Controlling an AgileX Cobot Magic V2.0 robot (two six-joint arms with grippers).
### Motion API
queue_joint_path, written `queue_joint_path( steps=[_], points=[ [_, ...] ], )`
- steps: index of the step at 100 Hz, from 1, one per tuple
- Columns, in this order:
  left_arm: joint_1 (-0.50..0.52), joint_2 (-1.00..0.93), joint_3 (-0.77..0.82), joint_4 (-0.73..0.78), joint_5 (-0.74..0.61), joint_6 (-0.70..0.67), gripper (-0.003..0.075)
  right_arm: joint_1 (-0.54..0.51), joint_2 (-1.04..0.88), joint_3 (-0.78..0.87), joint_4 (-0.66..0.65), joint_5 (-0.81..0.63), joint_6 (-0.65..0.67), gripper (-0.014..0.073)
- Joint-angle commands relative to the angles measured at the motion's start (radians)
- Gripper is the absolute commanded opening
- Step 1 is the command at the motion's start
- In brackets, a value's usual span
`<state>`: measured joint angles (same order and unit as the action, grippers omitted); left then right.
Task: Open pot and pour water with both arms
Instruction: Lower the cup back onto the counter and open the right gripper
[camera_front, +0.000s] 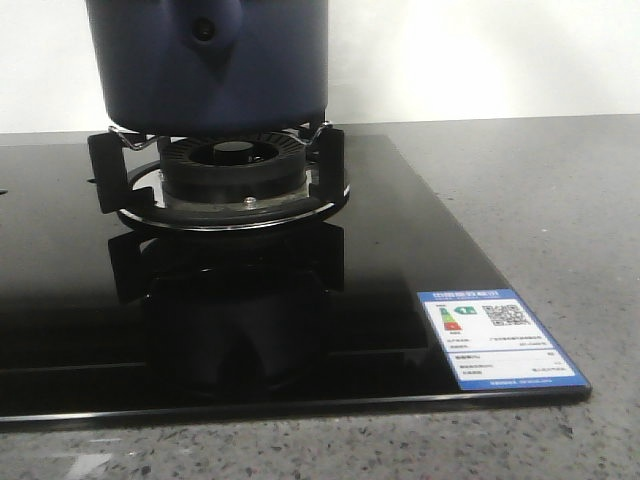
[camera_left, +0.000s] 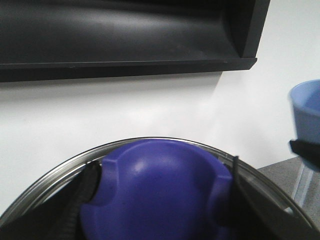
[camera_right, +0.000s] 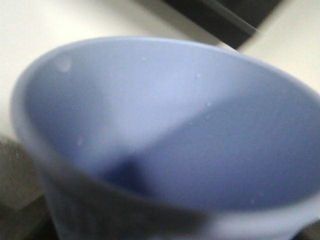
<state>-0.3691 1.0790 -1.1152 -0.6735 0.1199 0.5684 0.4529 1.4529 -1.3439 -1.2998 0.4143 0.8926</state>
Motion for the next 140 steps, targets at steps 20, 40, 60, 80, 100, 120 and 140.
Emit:
queue_joint_path(
  steps=[20, 40, 60, 80, 100, 120, 140],
  points=[
    [0.003, -0.025, -0.036, -0.007, -0.085, -0.006, 0.0358, -0.187, -0.163, 0.126, -0.001, -0.293, 0.267, 0.0231],
    [0.003, -0.025, -0.036, -0.007, -0.085, -0.006, 0.0358, -0.347, -0.21, 0.284, 0.003, -0.509, 0.348, 0.0231],
    [0.003, -0.025, -0.036, -0.007, -0.083, -0.006, 0.0358, -0.515, -0.216, 0.417, 0.016, -0.781, 0.346, 0.0231],
    [0.003, -0.023, -0.036, -0.007, -0.079, -0.006, 0.0358, -0.64, -0.18, 0.501, 0.016, -0.843, 0.29, 0.0231],
    [0.003, -0.023, -0.036, -0.007, -0.078, -0.006, 0.0358, -0.7, -0.071, 0.51, 0.004, -0.957, 0.26, 0.025],
    [0.003, -0.023, -0.036, -0.007, -0.078, -0.006, 0.0358, -0.7, 0.016, 0.51, 0.004, -0.978, 0.26, 0.0418],
    [0.003, -0.023, -0.036, -0.007, -0.078, -0.006, 0.0358, -0.7, 0.084, 0.51, 0.019, -1.012, 0.22, 0.0429]
  ],
)
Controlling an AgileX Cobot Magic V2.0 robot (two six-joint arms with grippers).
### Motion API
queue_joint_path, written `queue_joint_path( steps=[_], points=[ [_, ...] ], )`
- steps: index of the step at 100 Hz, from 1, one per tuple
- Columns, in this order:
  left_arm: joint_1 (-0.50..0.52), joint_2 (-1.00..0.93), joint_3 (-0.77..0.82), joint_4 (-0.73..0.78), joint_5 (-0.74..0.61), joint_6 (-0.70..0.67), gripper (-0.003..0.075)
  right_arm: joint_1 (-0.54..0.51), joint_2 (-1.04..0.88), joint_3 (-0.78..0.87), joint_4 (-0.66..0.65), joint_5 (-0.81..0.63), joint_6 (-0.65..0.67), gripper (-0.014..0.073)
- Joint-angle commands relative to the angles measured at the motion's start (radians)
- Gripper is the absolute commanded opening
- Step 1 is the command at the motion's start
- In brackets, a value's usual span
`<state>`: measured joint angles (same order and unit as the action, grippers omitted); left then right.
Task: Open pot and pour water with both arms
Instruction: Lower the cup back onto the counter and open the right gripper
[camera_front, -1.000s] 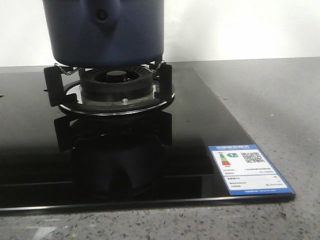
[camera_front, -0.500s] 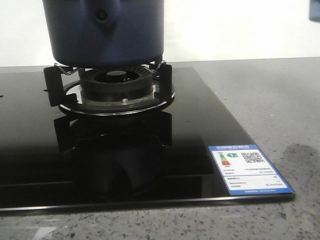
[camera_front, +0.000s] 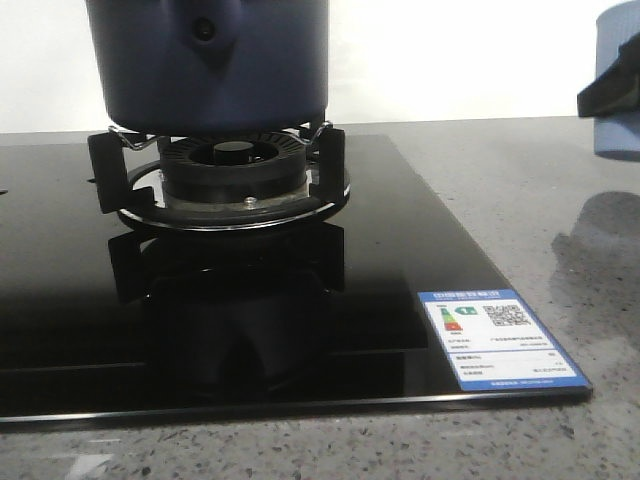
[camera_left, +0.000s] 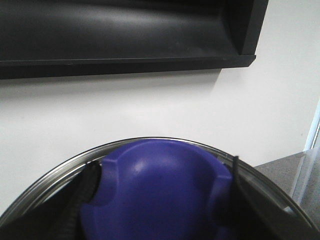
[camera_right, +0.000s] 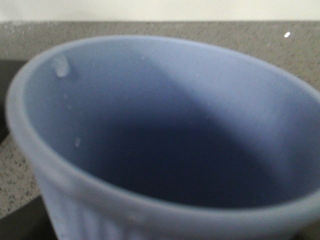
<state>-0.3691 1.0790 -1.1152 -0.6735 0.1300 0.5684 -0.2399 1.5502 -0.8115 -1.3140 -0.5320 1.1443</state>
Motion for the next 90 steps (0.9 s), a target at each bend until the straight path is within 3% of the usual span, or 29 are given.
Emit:
queue_joint_path(
  steps=[1, 24, 34, 55, 90],
  points=[
    [0.003, -0.023, -0.036, -0.007, -0.088, -0.006, 0.0358, -0.007, -0.013, -0.022, 0.032, -0.069, -0.037, 0.0429],
    [0.003, -0.023, -0.036, -0.007, -0.088, -0.006, 0.0358, -0.007, 0.001, -0.024, 0.04, -0.098, -0.126, 0.0429],
    [0.003, -0.023, -0.036, -0.007, -0.088, -0.006, 0.0358, -0.007, 0.001, -0.024, 0.057, -0.113, -0.24, 0.0429],
    [0.003, -0.023, -0.036, -0.007, -0.088, -0.006, 0.0358, -0.007, 0.004, -0.024, 0.211, -0.144, -0.412, 0.0429],
    [0.003, -0.023, -0.036, -0.007, -0.088, -0.006, 0.0358, -0.007, 0.006, -0.024, 0.229, -0.126, -0.419, 0.0429]
  ],
)
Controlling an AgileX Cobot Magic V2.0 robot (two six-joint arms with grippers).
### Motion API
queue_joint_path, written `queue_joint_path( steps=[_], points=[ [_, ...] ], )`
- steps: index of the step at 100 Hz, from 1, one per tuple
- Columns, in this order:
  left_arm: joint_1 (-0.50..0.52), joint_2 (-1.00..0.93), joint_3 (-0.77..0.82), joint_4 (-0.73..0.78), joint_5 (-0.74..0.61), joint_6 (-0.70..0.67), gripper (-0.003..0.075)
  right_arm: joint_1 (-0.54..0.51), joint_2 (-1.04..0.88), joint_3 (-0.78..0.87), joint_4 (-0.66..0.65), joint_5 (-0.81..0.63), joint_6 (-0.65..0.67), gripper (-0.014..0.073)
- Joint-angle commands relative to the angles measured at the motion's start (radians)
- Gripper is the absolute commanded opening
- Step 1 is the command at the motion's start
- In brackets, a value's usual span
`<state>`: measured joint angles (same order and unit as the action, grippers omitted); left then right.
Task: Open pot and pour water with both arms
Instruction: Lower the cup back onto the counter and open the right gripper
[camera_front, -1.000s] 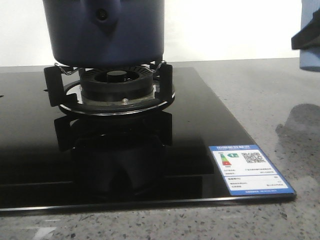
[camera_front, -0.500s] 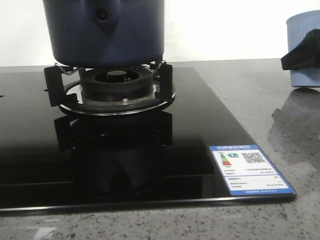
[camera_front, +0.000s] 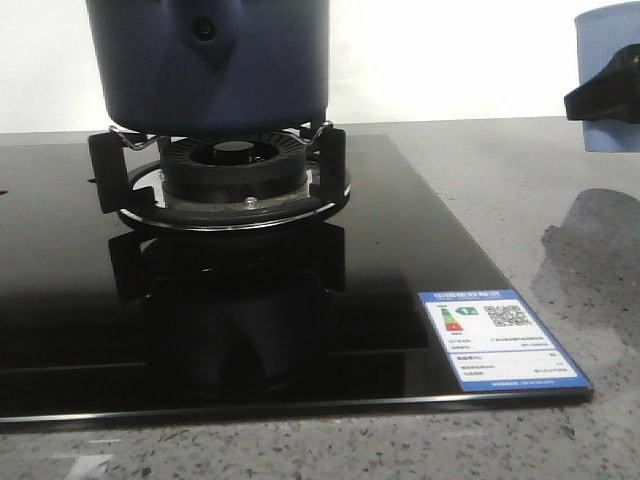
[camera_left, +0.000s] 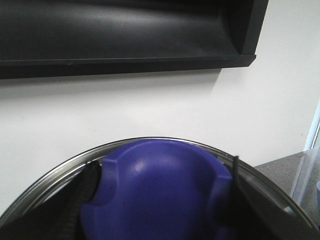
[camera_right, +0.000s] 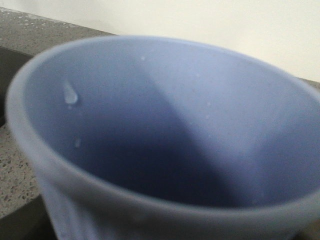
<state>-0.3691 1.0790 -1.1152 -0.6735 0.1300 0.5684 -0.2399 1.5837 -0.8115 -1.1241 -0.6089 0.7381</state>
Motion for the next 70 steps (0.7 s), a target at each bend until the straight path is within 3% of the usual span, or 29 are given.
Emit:
queue_joint_path(
  steps=[1, 24, 70],
  points=[
    [0.003, -0.023, -0.036, -0.007, -0.088, -0.006, 0.0358, -0.007, -0.027, -0.024, 0.041, -0.049, -0.013, 0.0429],
    [0.003, -0.023, -0.036, -0.011, -0.088, -0.006, 0.0358, -0.007, 0.032, -0.024, 0.115, -0.074, -0.013, 0.0429],
    [0.003, -0.023, -0.036, -0.011, -0.07, -0.006, 0.0358, -0.007, 0.059, -0.024, 0.113, -0.073, -0.013, 0.0453]
  ],
)
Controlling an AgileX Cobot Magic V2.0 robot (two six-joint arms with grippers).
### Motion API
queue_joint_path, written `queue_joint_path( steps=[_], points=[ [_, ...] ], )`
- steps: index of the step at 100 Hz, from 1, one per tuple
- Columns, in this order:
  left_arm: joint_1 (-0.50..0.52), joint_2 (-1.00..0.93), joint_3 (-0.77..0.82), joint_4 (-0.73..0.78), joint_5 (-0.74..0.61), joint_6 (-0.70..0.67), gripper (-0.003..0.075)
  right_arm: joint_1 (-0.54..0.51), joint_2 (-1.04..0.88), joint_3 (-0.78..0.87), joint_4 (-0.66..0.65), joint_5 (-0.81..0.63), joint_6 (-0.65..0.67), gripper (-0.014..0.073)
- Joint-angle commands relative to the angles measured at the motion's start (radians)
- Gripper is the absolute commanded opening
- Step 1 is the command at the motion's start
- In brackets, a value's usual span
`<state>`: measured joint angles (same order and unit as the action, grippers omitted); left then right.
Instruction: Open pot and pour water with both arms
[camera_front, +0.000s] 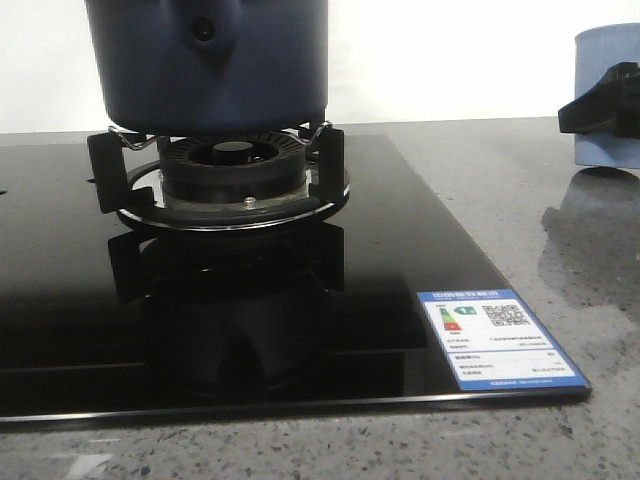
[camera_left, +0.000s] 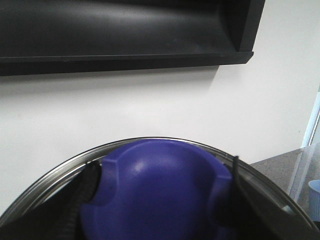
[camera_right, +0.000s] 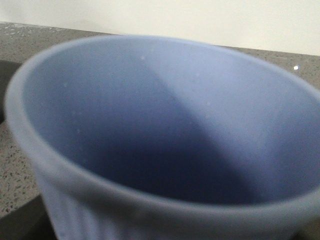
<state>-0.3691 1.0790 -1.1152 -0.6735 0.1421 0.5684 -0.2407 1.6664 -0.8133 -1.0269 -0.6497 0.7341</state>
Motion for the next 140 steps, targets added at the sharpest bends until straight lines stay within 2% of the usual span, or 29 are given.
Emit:
queue_joint_path(
  steps=[1, 21, 41, 51, 65, 89, 109, 121, 140],
  points=[
    [0.003, -0.023, -0.036, -0.011, -0.082, -0.006, 0.0358, -0.006, -0.024, -0.023, 0.016, -0.032, -0.009, 0.046],
    [0.003, -0.023, -0.036, -0.011, -0.082, -0.006, 0.0358, -0.006, -0.029, -0.023, 0.013, -0.037, -0.009, 0.0636],
    [0.003, -0.023, -0.036, -0.011, -0.082, -0.006, 0.0358, -0.006, -0.086, -0.023, -0.037, -0.002, -0.004, 0.0643],
    [0.003, -0.023, -0.036, -0.011, -0.084, -0.006, 0.0358, -0.006, -0.117, -0.021, -0.07, 0.04, 0.037, 0.0643],
    [0.003, -0.023, -0.036, -0.011, -0.085, -0.006, 0.0358, -0.006, -0.155, -0.021, -0.178, 0.08, 0.145, 0.0643],
    [0.003, -0.023, -0.036, -0.011, -0.085, -0.006, 0.0358, -0.015, -0.211, -0.021, -0.454, 0.133, 0.441, 0.0643],
    [0.003, -0.023, -0.036, -0.011, -0.085, -0.006, 0.0358, -0.015, -0.275, -0.01, -0.644, 0.146, 0.614, 0.0643],
    [0.003, -0.023, -0.036, -0.011, -0.085, -0.006, 0.0358, -0.015, -0.321, -0.008, -0.83, 0.14, 0.79, 0.0643],
    [0.003, -0.023, -0.036, -0.011, -0.085, -0.006, 0.0358, -0.058, -0.436, 0.054, -0.827, 0.116, 0.823, 0.0643]
  ],
)
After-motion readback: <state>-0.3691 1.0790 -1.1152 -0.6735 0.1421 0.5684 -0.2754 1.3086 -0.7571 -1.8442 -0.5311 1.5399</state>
